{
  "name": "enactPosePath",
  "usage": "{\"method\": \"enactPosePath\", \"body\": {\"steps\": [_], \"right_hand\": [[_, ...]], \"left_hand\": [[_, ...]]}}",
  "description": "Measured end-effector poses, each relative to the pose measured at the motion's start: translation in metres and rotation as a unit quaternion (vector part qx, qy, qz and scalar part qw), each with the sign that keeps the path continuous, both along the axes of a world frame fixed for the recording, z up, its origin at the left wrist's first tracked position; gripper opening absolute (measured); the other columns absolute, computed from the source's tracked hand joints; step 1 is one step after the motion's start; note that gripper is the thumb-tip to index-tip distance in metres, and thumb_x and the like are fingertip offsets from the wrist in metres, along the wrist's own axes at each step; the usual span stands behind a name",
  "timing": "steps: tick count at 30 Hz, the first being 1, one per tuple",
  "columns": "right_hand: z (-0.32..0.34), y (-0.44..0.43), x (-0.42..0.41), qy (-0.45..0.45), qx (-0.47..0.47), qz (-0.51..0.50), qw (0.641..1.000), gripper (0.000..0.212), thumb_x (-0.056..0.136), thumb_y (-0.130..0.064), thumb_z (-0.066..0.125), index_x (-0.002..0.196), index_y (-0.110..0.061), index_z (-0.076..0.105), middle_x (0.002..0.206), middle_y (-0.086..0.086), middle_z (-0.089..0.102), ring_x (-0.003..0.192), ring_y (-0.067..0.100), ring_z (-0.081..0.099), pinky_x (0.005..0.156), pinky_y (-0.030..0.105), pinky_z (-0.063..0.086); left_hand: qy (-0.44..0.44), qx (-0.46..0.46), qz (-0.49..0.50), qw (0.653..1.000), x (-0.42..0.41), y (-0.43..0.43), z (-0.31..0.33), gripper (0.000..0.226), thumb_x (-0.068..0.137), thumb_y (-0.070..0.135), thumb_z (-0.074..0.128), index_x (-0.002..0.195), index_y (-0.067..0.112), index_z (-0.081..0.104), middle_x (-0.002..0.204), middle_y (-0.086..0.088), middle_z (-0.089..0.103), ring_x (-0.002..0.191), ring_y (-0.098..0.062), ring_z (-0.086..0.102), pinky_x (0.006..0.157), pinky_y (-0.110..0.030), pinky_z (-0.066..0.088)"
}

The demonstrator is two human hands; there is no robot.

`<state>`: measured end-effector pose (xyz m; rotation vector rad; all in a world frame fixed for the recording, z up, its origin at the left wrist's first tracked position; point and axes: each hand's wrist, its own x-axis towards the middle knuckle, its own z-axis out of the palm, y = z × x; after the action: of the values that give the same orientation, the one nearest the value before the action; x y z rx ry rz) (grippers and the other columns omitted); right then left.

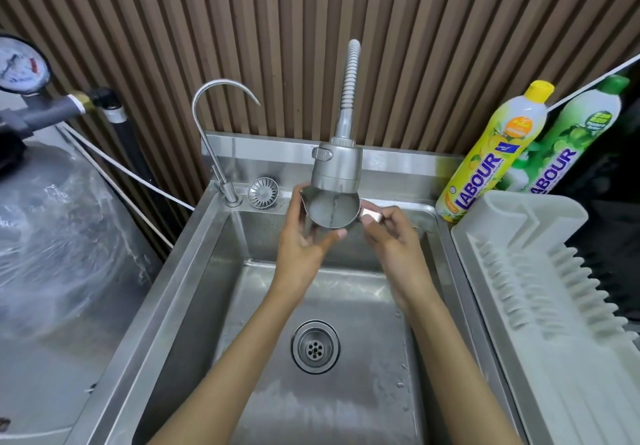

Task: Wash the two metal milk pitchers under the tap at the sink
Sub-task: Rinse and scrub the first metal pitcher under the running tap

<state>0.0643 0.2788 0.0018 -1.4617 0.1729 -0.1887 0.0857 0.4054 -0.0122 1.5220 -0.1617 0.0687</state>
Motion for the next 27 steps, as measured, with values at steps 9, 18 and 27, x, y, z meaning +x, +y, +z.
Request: {"method": "enactPosePath", "body": {"steps": [9,18,27], "right_hand": [[-0.015,0.014,-0.010,0.048,0.095,0.047,0.993,0.013,0.092,-0.015,0.055,0.082,-0.007,0.053,0.099,0.020,0.069,0.092,0.033,0.069,0.088,0.038,0.056],[0.019,-0.009,-0.017,0.068,-0.244,-0.078,0.964,0.025,0.081,-0.034,0.069,0.077,-0.012,0.058,0.077,0.011,0.071,0.067,0.033,0.069,0.063,0.045,0.059],[0.000,0.002,-0.002,0.022,0.001,-0.029,0.999,0.022,0.089,-0.014,0.061,0.070,-0.016,0.048,0.096,-0.002,0.067,0.098,0.016,0.061,0.094,0.032,0.048]], "left_hand": [[-0.104,0.239,0.122,0.958,-0.019,0.023,0.016,0.084,0.059,0.033,0.085,0.134,0.031,0.047,0.111,0.009,0.045,0.105,-0.009,0.043,0.088,-0.013,0.037],[0.043,0.204,0.028,0.978,-0.018,0.012,0.009,0.063,0.054,0.059,0.079,0.110,0.032,0.064,0.096,0.012,0.067,0.093,-0.005,0.061,0.091,-0.023,0.045],[-0.037,0.033,0.035,0.998,0.004,0.007,0.012,0.075,0.057,-0.006,0.083,0.114,0.032,0.052,0.114,0.011,0.057,0.098,0.015,0.056,0.083,-0.006,0.044]]}}
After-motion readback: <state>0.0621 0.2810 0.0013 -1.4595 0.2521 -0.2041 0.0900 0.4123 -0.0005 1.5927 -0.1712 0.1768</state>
